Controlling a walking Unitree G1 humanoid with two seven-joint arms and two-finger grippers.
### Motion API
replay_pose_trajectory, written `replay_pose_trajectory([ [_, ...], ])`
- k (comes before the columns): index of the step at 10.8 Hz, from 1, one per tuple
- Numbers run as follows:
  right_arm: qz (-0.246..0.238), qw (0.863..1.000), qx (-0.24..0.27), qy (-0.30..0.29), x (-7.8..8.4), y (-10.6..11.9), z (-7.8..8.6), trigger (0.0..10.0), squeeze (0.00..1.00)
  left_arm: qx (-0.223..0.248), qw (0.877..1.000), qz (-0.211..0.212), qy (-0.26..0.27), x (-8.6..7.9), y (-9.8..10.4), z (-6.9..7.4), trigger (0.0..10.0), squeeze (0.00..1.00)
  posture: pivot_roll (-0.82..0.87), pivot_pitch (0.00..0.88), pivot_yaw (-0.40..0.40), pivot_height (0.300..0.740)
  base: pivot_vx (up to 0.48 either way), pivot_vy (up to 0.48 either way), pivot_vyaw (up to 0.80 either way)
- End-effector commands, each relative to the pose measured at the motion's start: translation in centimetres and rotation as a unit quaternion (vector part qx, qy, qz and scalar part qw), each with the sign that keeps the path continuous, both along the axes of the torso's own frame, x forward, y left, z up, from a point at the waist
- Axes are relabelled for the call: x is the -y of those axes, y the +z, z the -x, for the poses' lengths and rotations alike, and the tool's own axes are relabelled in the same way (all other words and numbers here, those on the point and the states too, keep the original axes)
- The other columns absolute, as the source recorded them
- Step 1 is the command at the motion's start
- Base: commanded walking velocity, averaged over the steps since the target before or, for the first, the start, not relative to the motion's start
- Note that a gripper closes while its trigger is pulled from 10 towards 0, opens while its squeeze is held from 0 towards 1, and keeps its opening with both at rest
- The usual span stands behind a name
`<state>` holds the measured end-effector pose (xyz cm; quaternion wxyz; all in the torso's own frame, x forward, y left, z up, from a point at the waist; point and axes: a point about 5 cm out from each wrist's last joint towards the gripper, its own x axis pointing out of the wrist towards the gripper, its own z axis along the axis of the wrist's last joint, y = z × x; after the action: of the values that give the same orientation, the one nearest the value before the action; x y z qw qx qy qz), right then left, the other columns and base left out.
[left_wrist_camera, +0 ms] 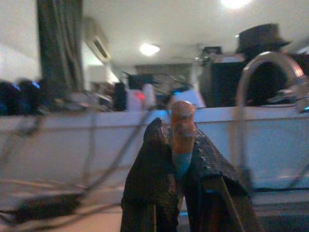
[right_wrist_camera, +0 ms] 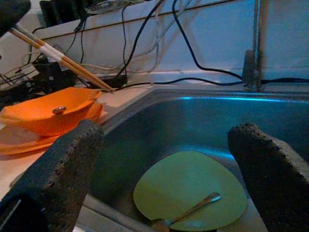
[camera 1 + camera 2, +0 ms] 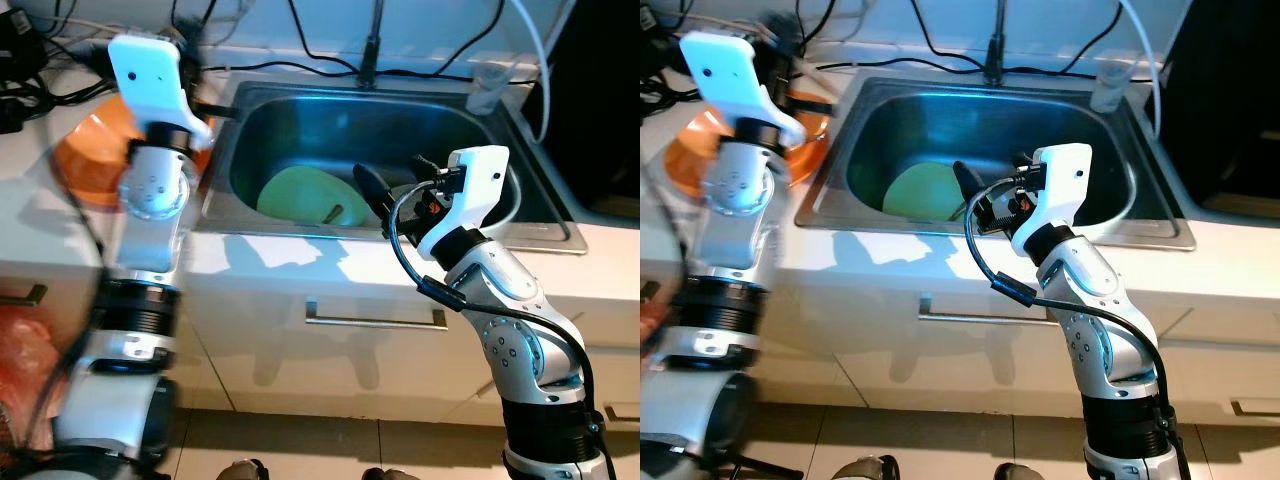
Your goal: Kitchen organization
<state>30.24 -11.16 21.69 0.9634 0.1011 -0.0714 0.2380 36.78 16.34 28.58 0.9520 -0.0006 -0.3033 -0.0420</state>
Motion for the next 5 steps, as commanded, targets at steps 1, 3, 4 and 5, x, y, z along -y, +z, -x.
replay_pose_trajectory([
  [1,-0.001,1.0,0.011,-0.013,0.5,0.4,-0.1,10.0,1.0,0.002,0.997,0.051,-0.054,0.8,0.9,0.3,0.0,0.0,-0.09,0.088,-0.013,0.74,0.0,0.0,0.0],
  [3,-0.003,0.999,0.019,-0.027,0.8,0.8,-0.3,10.0,1.0,-0.046,0.963,0.194,-0.181,2.6,0.3,0.3,0.0,0.0,-0.09,0.092,-0.006,0.74,0.0,0.0,0.0],
  [4,-0.01,0.999,0.023,-0.035,0.9,1.1,-0.4,10.0,1.0,-0.069,0.942,0.239,-0.223,3.5,-0.2,0.3,0.0,0.0,-0.09,0.094,0.001,0.74,0.0,0.0,0.0],
  [5,-0.029,0.999,0.02,-0.041,1.0,1.2,-0.6,10.0,1.0,-0.082,0.933,0.256,-0.239,3.9,-0.5,0.2,0.0,0.0,-0.09,0.094,0.006,0.74,0.0,0.0,0.0],
])
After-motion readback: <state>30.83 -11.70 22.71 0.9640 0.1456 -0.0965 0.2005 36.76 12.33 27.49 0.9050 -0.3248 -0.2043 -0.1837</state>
